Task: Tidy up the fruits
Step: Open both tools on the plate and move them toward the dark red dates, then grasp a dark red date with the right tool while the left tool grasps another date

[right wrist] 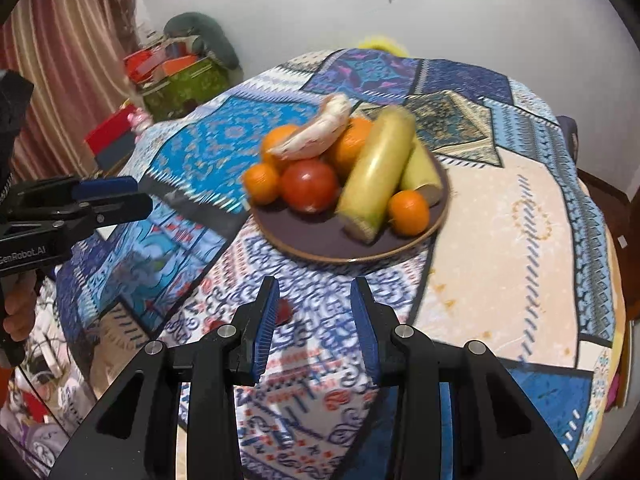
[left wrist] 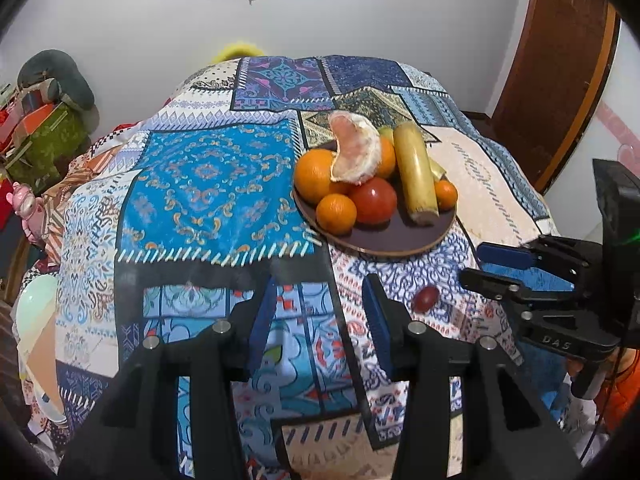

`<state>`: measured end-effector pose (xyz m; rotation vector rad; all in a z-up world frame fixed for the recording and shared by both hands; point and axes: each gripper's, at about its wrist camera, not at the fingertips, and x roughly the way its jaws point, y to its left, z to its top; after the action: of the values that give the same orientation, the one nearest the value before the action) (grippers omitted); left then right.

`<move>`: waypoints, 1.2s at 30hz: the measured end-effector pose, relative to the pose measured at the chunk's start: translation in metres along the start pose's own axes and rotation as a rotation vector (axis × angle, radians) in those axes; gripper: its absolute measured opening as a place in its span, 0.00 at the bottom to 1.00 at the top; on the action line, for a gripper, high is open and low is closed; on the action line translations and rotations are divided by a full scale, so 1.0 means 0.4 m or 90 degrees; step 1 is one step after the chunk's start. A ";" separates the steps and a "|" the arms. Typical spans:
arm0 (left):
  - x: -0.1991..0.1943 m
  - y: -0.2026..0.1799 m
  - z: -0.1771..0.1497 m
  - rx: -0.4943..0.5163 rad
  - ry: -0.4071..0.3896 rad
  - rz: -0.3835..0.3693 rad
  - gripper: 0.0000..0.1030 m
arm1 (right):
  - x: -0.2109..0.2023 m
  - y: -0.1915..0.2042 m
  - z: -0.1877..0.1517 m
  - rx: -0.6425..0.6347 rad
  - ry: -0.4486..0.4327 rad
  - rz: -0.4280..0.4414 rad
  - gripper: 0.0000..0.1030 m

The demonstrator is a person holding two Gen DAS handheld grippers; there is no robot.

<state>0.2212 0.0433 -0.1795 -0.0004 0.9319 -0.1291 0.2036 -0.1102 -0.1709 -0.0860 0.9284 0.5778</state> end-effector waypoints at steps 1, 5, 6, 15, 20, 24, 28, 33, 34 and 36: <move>0.000 -0.002 -0.006 0.003 0.001 0.002 0.43 | 0.007 0.007 -0.002 -0.006 0.005 0.003 0.33; 0.009 0.005 -0.023 -0.005 0.006 -0.001 0.44 | 0.033 0.026 -0.006 -0.015 0.020 0.012 0.33; 0.011 0.007 -0.026 -0.008 0.006 -0.003 0.47 | 0.035 0.029 -0.009 -0.016 0.022 0.014 0.33; 0.040 0.013 -0.052 -0.012 0.012 -0.010 0.61 | 0.096 0.049 -0.021 -0.022 0.062 0.034 0.33; 0.059 0.008 -0.061 -0.012 0.024 -0.008 0.64 | 0.114 0.053 -0.028 -0.026 0.074 0.041 0.33; 0.072 -0.004 -0.065 -0.009 0.046 -0.018 0.64 | 0.119 0.059 -0.025 -0.035 0.074 0.036 0.30; 0.076 -0.020 -0.063 -0.011 0.056 -0.029 0.64 | 0.106 0.057 -0.023 -0.036 0.066 0.030 0.28; 0.077 -0.064 -0.060 0.008 0.062 -0.037 0.64 | 0.049 0.030 -0.021 -0.016 0.036 0.022 0.28; 0.078 -0.076 -0.061 0.013 0.065 -0.038 0.64 | 0.039 0.025 -0.021 -0.015 0.032 0.018 0.28; 0.078 -0.096 -0.062 0.021 0.068 -0.043 0.64 | 0.014 0.012 -0.022 -0.008 0.021 0.012 0.28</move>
<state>0.2154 0.0031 -0.2170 0.0059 1.0363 -0.2096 0.1972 -0.1066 -0.1798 -0.0989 0.9583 0.6016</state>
